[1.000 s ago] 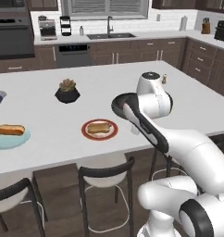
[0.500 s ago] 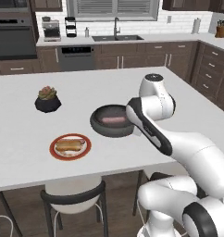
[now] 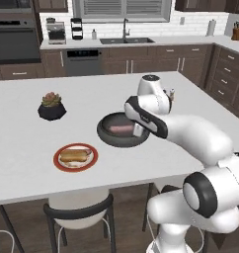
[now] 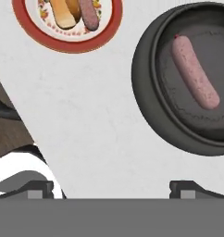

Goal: Place one bun and one sausage from the bowl on each plate.

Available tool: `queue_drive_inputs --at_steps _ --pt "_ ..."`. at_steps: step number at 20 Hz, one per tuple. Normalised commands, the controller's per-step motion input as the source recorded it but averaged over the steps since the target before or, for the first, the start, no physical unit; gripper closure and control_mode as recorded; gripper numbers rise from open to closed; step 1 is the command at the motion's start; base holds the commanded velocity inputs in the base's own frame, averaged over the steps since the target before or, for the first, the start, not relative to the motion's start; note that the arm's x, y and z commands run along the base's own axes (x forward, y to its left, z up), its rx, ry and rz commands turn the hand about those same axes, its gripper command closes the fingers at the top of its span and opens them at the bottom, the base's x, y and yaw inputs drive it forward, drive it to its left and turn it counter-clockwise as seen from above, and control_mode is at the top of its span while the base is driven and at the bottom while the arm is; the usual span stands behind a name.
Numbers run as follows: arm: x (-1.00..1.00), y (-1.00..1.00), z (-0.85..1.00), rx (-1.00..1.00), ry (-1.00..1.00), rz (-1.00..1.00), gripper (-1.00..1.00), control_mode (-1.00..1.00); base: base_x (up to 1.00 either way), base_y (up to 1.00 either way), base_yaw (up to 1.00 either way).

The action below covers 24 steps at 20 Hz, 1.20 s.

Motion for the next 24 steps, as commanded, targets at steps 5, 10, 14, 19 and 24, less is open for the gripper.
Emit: queue_drive_inputs --at_steps 5,10,14,19,24 --pt "1.00 0.32 -0.49 -0.03 0.20 0.00 -1.00 -1.00 0.00 0.00 0.00" --pt "1.00 0.24 -0.68 -0.08 0.15 0.00 -1.00 -1.00 0.00 0.00 0.00" --pt "0.97 0.02 -0.34 -0.05 0.00 0.00 -1.00 -1.00 0.00 0.00 0.00" --pt "0.78 0.00 -0.26 -0.02 -0.02 0.00 -1.00 -1.00 0.00 0.00 0.00" --pt "0.27 0.00 -0.40 0.00 0.00 0.00 -1.00 -1.00 0.00 0.00 0.00"
